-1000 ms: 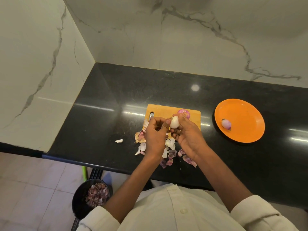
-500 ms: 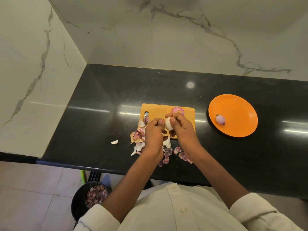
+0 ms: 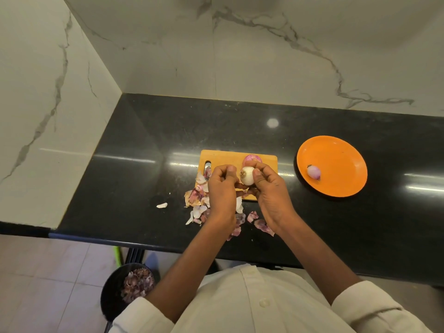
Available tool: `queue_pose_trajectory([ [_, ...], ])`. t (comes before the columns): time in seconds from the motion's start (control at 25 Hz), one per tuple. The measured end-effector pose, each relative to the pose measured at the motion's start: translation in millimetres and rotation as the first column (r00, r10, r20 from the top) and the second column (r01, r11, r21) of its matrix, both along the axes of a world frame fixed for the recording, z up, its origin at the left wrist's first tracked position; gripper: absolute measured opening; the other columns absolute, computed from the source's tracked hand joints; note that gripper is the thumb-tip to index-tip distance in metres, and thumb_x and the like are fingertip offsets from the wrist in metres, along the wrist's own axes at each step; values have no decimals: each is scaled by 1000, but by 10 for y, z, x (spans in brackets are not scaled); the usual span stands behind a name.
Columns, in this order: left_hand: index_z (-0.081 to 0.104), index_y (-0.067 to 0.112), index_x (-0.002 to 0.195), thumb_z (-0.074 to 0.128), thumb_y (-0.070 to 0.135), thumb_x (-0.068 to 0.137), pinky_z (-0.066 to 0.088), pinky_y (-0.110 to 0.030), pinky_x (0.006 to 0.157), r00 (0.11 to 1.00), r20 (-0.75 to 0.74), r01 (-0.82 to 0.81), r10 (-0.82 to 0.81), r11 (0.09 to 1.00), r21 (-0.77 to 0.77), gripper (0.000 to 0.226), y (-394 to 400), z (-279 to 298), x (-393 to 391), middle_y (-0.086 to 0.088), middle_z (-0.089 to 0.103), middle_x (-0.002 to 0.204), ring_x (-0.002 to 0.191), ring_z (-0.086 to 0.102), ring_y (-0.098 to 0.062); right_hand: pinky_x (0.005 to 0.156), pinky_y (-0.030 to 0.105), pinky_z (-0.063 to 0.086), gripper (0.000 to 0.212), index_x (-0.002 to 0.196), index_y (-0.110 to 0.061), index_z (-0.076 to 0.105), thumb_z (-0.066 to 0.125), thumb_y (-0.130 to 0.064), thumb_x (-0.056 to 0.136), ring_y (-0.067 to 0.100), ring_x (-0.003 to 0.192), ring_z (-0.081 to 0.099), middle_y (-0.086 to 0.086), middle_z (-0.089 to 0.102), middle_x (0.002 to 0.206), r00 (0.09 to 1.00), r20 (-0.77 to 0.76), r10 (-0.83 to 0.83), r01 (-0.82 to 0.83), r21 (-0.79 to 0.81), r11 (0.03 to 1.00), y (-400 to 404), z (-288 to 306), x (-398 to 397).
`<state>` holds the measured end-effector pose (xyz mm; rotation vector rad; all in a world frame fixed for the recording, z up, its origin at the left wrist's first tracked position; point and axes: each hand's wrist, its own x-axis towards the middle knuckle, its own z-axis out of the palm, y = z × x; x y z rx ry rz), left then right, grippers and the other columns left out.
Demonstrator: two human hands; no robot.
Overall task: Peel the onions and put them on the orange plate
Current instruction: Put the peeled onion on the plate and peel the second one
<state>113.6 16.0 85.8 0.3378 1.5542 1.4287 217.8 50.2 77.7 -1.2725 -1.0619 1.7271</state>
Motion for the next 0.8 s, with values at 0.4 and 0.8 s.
queue_pose_trajectory([
  [0.4,68,5,108,65,22,105,62,-47,83,979,13,202,-206,970,132,18,-109,-166,-72,-12,74,94,78,69,-26,63,14,50,24,129,-14,65,50,-16,111,2,81,62,4,69,113,968,193,161,-178,73,981,100,147,129],
  [0.8,68,13,93,47,22,115,60,-43,75,995,-80,73,-66,994,84,32,-36,-149,96,-3,66,84,78,61,-19,79,28,61,26,125,-14,68,47,-19,112,14,93,68,11,71,119,999,43,34,-32,-35,999,-60,111,-60],
])
